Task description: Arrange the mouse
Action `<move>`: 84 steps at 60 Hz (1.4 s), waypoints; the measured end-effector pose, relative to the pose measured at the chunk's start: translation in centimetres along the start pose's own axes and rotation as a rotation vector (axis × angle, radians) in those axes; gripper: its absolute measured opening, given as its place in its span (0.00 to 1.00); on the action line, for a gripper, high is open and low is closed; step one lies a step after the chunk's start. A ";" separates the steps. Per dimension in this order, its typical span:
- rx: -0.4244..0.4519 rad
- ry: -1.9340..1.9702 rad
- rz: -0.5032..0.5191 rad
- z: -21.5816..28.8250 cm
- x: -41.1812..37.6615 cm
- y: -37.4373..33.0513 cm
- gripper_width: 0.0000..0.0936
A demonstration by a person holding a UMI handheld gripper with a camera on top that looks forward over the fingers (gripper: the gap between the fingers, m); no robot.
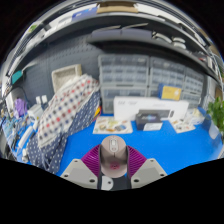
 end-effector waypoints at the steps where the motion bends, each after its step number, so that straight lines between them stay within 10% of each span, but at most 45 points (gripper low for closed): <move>1: -0.018 0.001 0.006 -0.9 -0.5 0.6 0.35; 20: -0.243 -0.011 -0.008 -14.8 -3.6 4.8 0.36; 39: -0.237 0.018 0.025 -14.6 -3.3 4.9 0.56; 47: -0.216 0.034 0.026 -12.0 -2.5 3.3 0.93; 84: -0.002 -0.020 -0.100 2.3 16.9 -15.6 0.93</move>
Point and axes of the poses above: the point between the fingertips, and its own axes, seen from behind it with the camera up: x to the right, z up, y forward, the way the camera looks, the point moved 5 cm from there along -y, backward, against the way the camera looks, and after that the axes turned 14 degrees about z, right-handed, at the moved point
